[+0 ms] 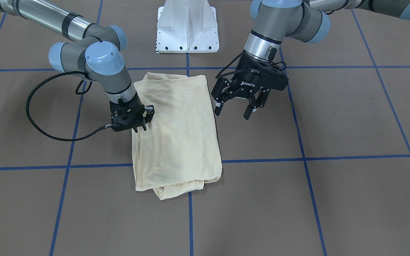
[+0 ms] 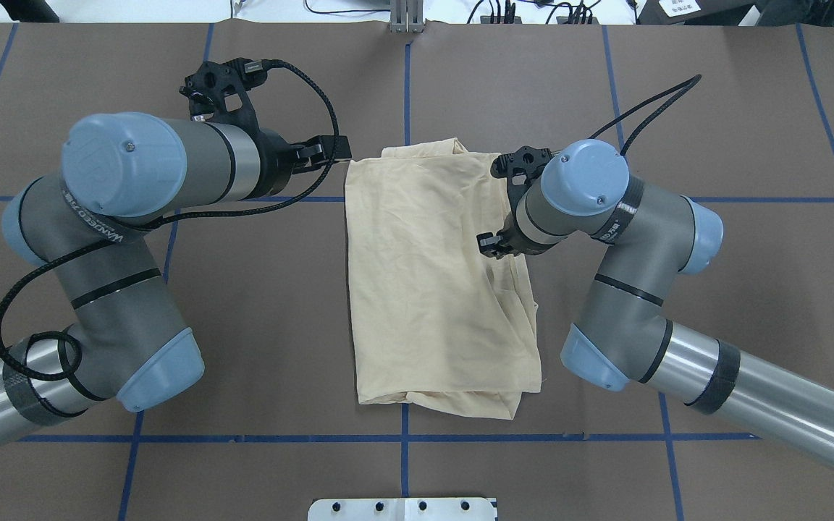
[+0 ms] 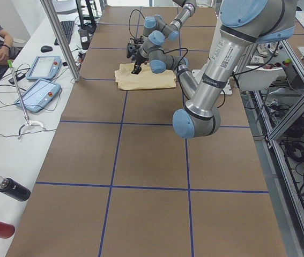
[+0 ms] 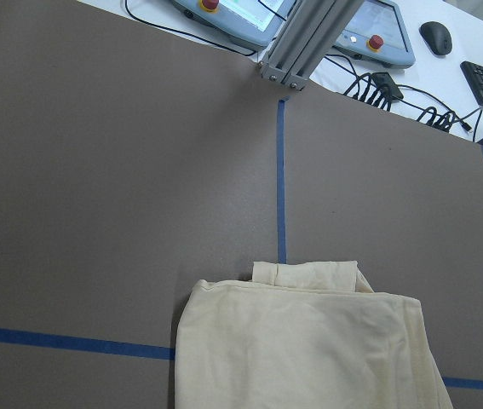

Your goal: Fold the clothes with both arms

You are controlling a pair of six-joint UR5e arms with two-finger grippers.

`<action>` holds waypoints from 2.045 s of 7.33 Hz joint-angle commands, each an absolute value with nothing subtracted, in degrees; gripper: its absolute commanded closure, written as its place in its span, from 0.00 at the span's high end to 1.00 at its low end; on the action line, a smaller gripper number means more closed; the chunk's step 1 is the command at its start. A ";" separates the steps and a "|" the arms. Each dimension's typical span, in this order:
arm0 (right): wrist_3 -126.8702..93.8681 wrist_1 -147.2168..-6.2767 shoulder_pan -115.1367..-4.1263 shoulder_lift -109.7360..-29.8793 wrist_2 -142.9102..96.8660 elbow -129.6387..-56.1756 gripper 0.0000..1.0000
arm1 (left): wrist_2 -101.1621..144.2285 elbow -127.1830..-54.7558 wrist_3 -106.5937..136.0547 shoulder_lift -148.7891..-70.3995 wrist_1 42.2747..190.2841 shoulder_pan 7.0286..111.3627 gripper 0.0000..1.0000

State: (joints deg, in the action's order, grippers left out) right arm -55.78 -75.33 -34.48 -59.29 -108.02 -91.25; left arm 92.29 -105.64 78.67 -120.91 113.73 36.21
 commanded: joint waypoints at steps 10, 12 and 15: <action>-55.55 -75.32 -36.21 -55.81 -108.02 -84.46 0.05 | 92.29 -106.08 78.75 -120.94 113.64 36.30 1.00; -55.55 -75.32 -36.30 -55.72 -108.02 -84.46 0.00 | 92.29 -106.00 78.75 -120.94 113.64 36.21 1.00; -55.63 -75.32 -36.91 -55.46 -108.28 -84.46 0.00 | 92.29 -106.00 78.66 -120.85 113.64 36.30 1.00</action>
